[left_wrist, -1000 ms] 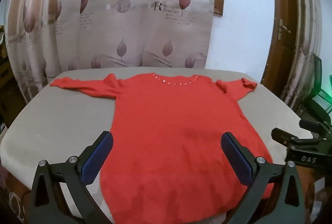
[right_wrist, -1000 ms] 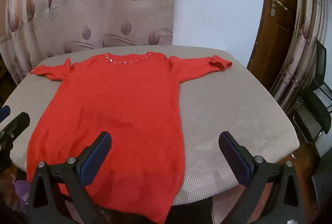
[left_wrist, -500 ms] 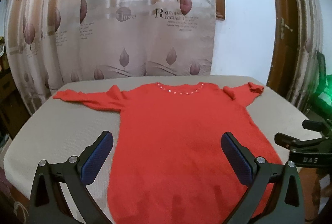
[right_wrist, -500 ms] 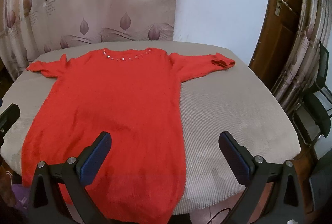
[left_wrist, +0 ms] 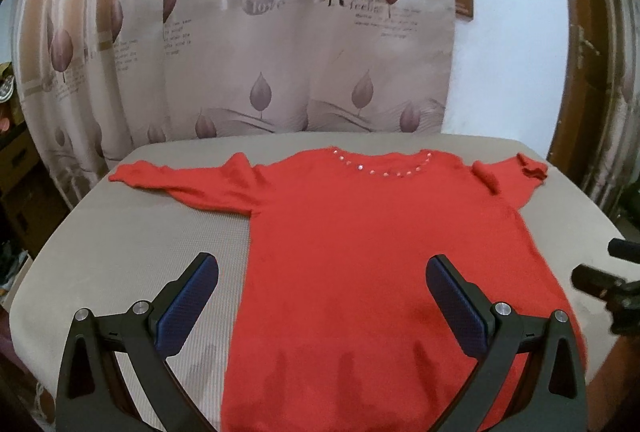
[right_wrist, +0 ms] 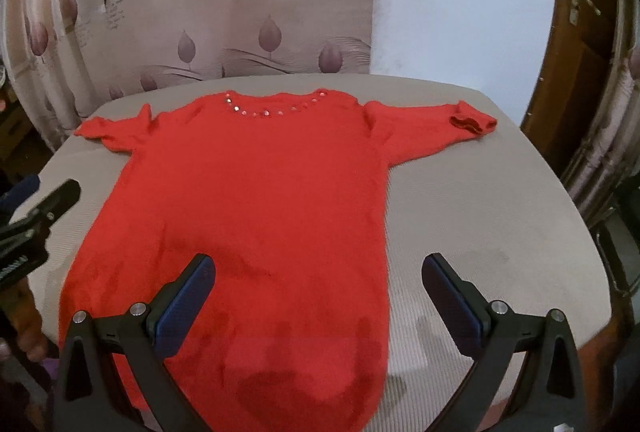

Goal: Fold small clothes

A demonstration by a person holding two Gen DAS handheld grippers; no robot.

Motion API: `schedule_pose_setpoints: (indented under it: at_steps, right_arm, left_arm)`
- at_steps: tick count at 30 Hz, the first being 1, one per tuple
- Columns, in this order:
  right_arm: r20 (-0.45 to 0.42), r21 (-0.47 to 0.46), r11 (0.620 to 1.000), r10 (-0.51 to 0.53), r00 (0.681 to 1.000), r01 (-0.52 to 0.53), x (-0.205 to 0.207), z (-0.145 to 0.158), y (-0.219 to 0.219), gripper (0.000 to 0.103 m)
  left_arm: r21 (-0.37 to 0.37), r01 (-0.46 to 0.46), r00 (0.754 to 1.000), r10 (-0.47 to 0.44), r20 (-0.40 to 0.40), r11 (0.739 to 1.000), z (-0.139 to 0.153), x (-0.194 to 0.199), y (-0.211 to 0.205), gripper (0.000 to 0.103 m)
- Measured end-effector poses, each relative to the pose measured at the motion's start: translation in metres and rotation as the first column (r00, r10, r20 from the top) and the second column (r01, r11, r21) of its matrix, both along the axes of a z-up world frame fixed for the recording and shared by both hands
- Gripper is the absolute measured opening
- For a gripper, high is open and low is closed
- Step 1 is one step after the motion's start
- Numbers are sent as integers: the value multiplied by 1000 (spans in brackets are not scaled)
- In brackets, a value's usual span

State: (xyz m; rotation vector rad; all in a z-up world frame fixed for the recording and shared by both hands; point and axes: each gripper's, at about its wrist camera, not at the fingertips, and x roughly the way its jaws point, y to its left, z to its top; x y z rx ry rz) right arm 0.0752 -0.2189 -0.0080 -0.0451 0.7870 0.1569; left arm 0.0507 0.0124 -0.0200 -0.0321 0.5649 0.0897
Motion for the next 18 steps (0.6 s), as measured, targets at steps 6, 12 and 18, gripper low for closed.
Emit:
schedule_pose_setpoints:
  at_steps: [6,12,18]
  right_arm:
    - [-41,168,985,42,998,-34,47,-9,-35,85]
    - [-123,400,911,-58,991,102,129,-29,-127,50]
    - [-195,493,825,-204,959,276,221,-51,-219,48]
  left_arm:
    - [3,15,1000,-15,6,1000,-16,30,9,103]
    - [-63,19,1000,-20,-14,998,-44,69,26,103]
    - [-162,-31,985,3,-170,986,-68,97,42,103]
